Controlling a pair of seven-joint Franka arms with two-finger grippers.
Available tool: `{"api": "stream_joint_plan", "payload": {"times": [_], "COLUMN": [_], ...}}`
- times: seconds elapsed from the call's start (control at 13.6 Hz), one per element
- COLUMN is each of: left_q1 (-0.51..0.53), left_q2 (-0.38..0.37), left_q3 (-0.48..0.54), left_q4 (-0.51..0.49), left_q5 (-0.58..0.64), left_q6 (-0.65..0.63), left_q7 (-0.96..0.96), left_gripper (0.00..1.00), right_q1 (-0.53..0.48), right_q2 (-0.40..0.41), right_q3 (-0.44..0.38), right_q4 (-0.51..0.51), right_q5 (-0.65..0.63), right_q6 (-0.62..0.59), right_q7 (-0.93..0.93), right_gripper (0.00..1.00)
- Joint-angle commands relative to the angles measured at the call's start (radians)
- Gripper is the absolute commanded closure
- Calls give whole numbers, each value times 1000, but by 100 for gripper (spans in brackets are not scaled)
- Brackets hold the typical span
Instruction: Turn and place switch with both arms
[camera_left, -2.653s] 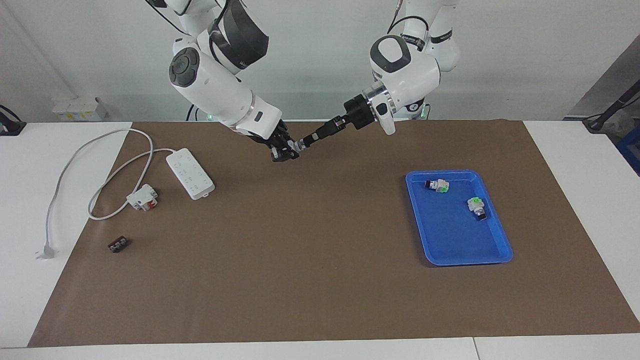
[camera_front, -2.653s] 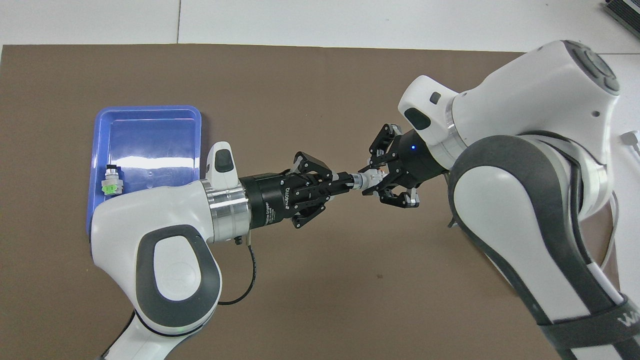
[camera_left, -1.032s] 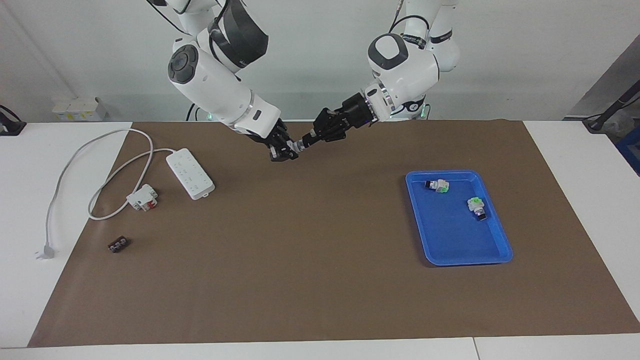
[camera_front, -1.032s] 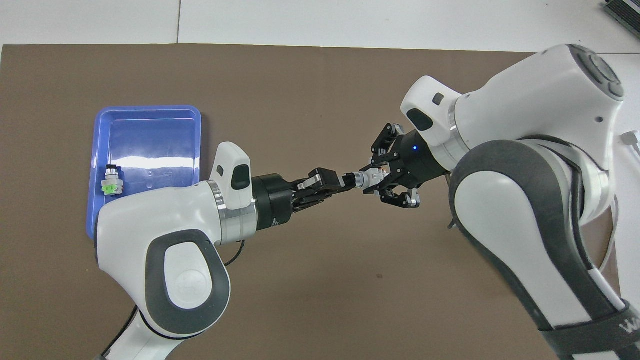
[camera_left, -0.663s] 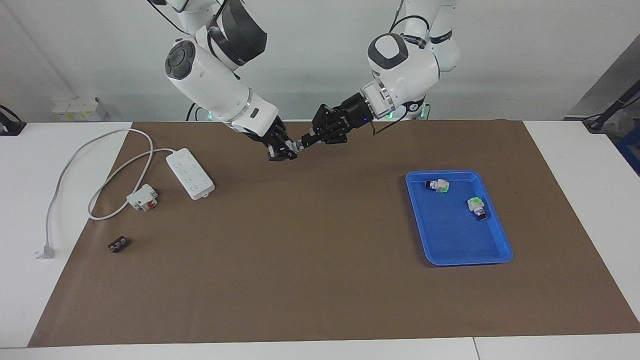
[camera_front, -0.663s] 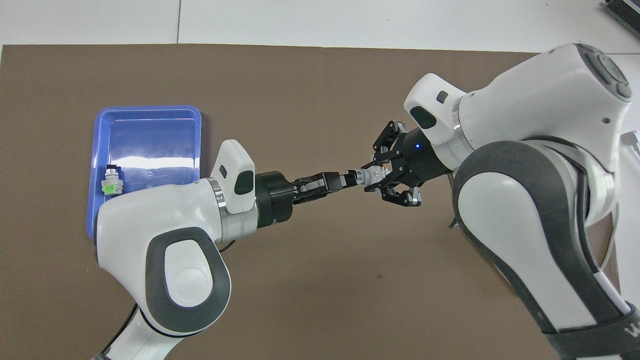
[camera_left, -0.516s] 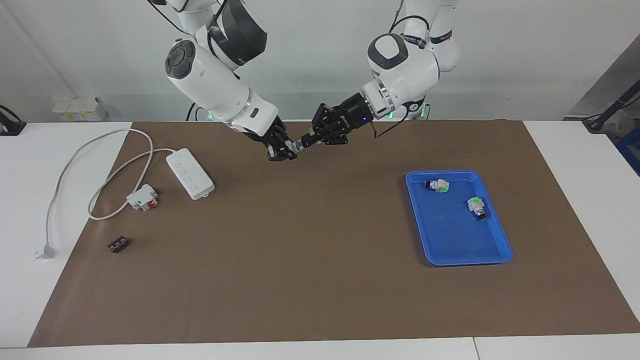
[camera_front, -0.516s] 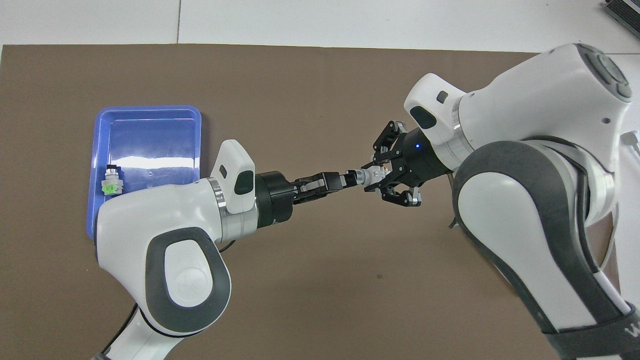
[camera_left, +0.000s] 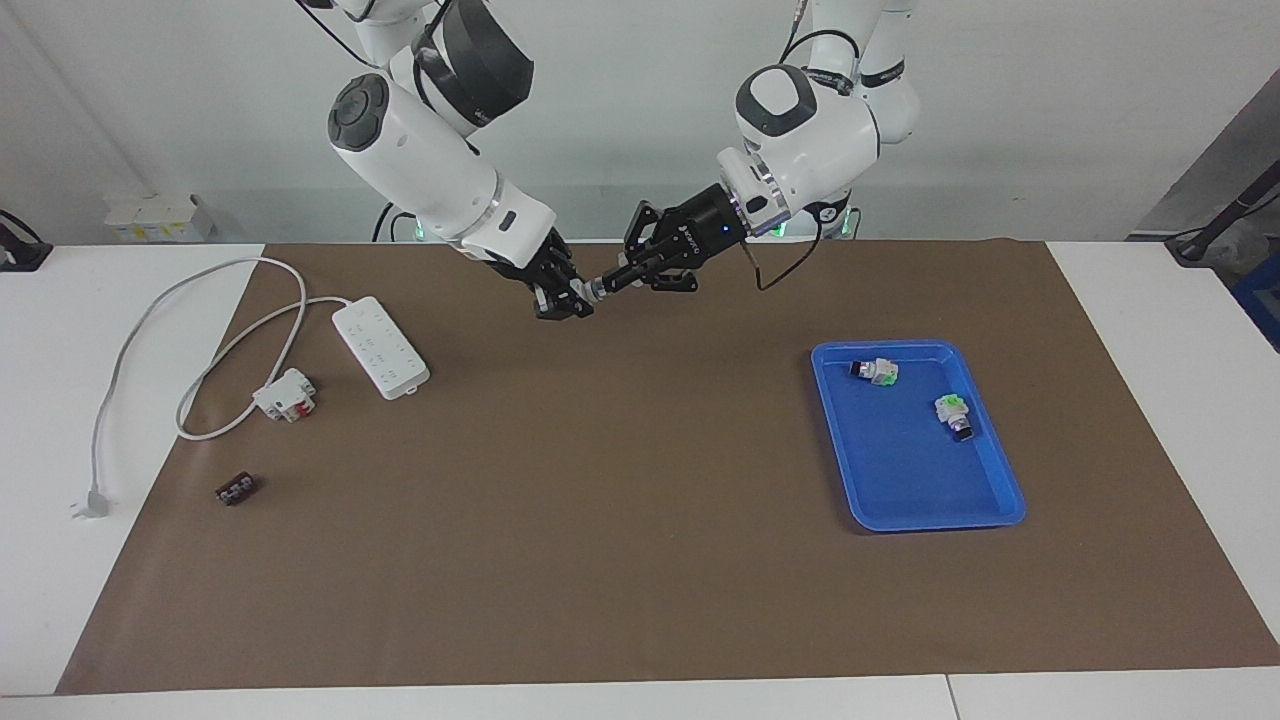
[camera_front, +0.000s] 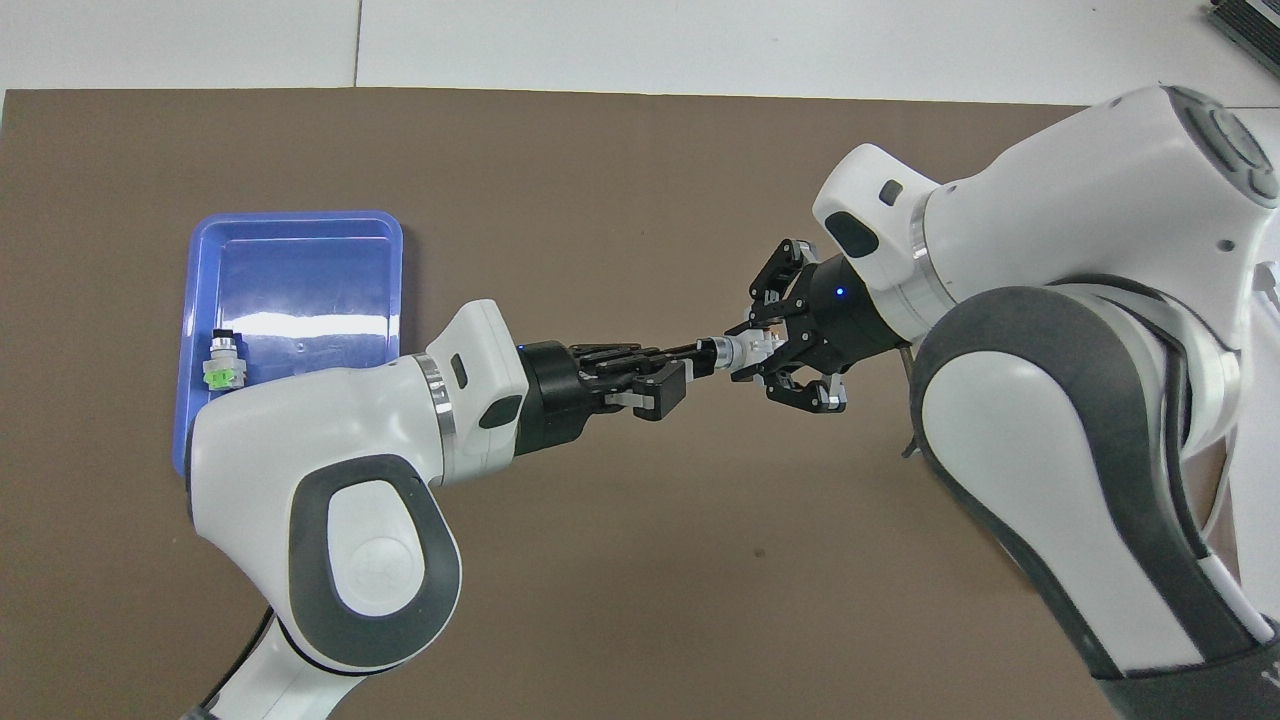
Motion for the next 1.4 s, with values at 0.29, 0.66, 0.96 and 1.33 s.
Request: {"api": "stream_joint_plan", "payload": {"times": [0.29, 0.66, 0.96, 1.33], "left_q1": [-36, -36, -36, -36], "left_q2": [-13, -25, -25, -27], "left_q3": [6, 6, 6, 6], "left_q4": [1, -24, -27, -33], "left_q5": [11, 13, 13, 13], "left_q6": [1, 1, 5, 6], "left_q7": [101, 98, 95, 92], "left_gripper": [100, 100, 100, 100], "right_q1": [8, 11, 20, 20], "right_q2": [-19, -25, -34, -39], "right_q3": [8, 7, 7, 8], "right_q4": [-27, -27, -22, -19], "right_q5": [-13, -27, -67, -110], "right_q6": [8, 8, 11, 40], "right_q7": [59, 70, 72, 67], "right_gripper": [100, 81, 0, 0]}}
